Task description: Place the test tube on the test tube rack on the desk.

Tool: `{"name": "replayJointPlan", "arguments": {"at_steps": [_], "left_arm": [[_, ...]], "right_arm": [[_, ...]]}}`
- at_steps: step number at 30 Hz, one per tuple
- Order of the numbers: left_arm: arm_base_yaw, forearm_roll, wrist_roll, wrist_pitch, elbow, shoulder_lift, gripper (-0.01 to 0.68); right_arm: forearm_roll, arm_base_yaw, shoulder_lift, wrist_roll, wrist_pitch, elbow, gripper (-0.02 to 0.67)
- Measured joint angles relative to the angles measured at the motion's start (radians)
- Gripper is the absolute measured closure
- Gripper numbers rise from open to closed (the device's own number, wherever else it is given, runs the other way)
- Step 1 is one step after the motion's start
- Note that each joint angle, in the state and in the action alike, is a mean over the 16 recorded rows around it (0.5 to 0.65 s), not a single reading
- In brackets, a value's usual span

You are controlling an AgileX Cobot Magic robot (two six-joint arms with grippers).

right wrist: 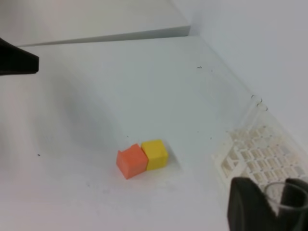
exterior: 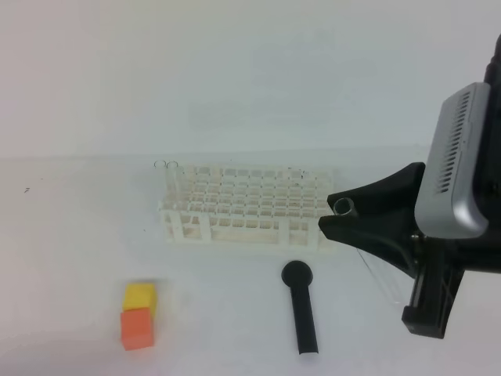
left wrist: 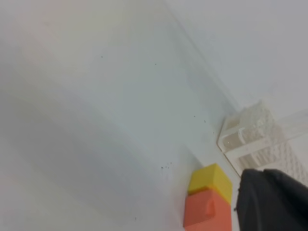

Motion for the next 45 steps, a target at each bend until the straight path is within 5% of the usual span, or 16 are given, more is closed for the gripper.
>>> {"name": "replayJointPlan", "arguments": {"at_steps": [6, 11, 21, 27, 45], "left_arm": [[0.0, 0.003, 0.0, 0.0, 0.0, 0.0, 0.674], [0.0, 0.005, 0.001, 0.0, 0.0, 0.0, 0.674], [0.0, 0.005, 0.001, 0.0, 0.0, 0.0, 0.674], [0.0, 0.005, 0.001, 0.0, 0.0, 0.0, 0.674], [0.0, 0.006, 0.001, 0.0, 0.0, 0.0, 0.674]], "right_arm": [[-0.022, 0.001, 0.006, 0.073, -0.122, 0.027, 0.527], [-0.132, 0.002, 0.042, 0.303, -0.356, 0.073, 0.527], [-0.724, 0.002, 0.271, 1.065, -0.961, 0.097, 0.527], [-1.034, 0.002, 0.498, 1.377, -1.176, -0.024, 0.527], [-1.391, 0.002, 0.963, 1.612, -1.276, -0.453, 0.527]]}}
